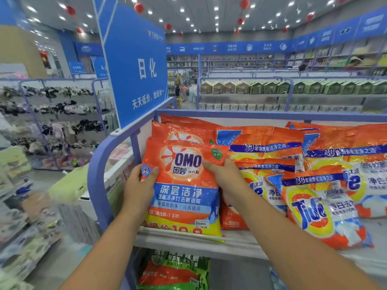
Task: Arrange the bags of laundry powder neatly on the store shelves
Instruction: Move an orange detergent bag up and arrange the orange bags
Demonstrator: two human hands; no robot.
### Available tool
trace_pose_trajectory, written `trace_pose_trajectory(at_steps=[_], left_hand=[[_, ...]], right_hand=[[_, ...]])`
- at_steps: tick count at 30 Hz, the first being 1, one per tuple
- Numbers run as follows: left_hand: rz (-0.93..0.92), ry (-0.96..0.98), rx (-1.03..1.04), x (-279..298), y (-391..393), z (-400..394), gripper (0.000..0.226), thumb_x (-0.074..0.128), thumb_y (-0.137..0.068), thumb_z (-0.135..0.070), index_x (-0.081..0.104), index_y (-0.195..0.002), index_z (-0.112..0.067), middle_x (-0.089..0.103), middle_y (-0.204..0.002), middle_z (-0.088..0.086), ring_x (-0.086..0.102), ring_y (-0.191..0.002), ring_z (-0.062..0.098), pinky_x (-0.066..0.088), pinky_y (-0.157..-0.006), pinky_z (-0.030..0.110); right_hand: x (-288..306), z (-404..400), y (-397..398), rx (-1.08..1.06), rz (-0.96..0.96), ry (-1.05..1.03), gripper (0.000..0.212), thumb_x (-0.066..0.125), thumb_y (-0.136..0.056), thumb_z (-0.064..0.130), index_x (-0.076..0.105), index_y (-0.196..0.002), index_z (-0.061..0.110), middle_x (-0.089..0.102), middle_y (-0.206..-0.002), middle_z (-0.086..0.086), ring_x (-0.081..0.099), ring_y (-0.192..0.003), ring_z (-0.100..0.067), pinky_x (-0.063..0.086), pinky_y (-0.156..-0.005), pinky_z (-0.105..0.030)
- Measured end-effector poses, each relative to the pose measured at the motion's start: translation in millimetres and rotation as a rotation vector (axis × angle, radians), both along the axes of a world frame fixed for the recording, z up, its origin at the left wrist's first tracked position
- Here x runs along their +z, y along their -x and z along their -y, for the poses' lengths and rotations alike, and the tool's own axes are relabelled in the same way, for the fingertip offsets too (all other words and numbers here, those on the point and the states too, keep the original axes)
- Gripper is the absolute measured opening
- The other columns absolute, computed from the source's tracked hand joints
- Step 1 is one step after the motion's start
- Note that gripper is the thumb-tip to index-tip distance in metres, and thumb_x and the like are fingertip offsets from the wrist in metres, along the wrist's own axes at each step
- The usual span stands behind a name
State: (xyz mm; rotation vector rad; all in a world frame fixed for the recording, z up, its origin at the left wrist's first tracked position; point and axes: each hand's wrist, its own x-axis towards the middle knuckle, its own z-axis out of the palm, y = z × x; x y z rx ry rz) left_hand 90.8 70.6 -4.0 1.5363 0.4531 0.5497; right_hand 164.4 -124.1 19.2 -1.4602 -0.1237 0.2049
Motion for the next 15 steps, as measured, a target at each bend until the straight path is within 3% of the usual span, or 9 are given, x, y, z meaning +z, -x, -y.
trace_pose_trajectory(at_steps=[3,6,8,10,13,15], left_hand=[[0.158,-0.051,0.100,2,2,2,0.012,0.065,-0.097,-0.039,0.064,-0.107,-0.034,0.077,-0.095,-0.003,0.076,-0.079,0.019,0.059,-0.068,0.040],[0.107,-0.133,0.169,7,-4,0,0.025,0.064,-0.095,-0.045,0.057,-0.117,-0.035,0.073,-0.104,-0.005,0.073,-0.089,0.019,0.058,-0.074,0.040],[-0.010,-0.376,0.264,4,-4,-2,0.041,0.061,-0.092,-0.053,0.049,-0.128,-0.037,0.066,-0.119,-0.003,0.067,-0.105,0.024,0.056,-0.087,0.049],[-0.040,-0.734,0.349,-1,5,7,0.054,0.055,-0.094,-0.053,0.038,-0.142,-0.035,0.049,-0.144,0.002,0.049,-0.132,0.027,0.045,-0.107,0.054],[0.071,-1.135,0.175,-7,8,30,0.062,0.049,-0.099,-0.052,0.027,-0.155,-0.038,0.008,-0.168,-0.005,0.006,-0.156,0.022,0.011,-0.124,0.047],[0.104,-1.265,0.041,-17,-1,32,0.063,0.044,-0.099,-0.057,0.032,-0.157,-0.035,-0.002,-0.171,-0.006,-0.008,-0.157,0.017,0.006,-0.126,0.046]], right_hand=[[13,-4,-6,0.002,0.159,0.036,0.014,0.073,-0.092,0.025,0.070,-0.105,0.025,0.079,-0.097,0.000,0.077,-0.086,-0.021,0.062,-0.084,-0.046],[14,-9,-14,-0.050,0.139,-0.027,0.011,0.071,-0.093,0.030,0.069,-0.104,0.026,0.079,-0.097,-0.001,0.077,-0.087,-0.023,0.062,-0.084,-0.047],[7,-12,-16,-0.068,0.066,-0.042,0.019,0.067,-0.094,0.041,0.066,-0.108,0.029,0.077,-0.102,-0.002,0.076,-0.091,-0.026,0.061,-0.086,-0.050],[-3,-15,-17,-0.125,0.062,0.027,0.027,0.061,-0.094,0.053,0.062,-0.108,0.030,0.074,-0.103,0.000,0.073,-0.092,-0.022,0.061,-0.082,-0.047],[-4,-16,-18,-0.249,0.136,0.171,0.047,0.050,-0.094,0.063,0.061,-0.107,0.019,0.071,-0.105,-0.007,0.070,-0.095,-0.027,0.060,-0.080,-0.048],[3,-12,-24,-0.294,0.067,0.097,0.053,0.049,-0.097,0.058,0.065,-0.105,0.008,0.072,-0.098,-0.016,0.070,-0.090,-0.034,0.059,-0.080,-0.049]])
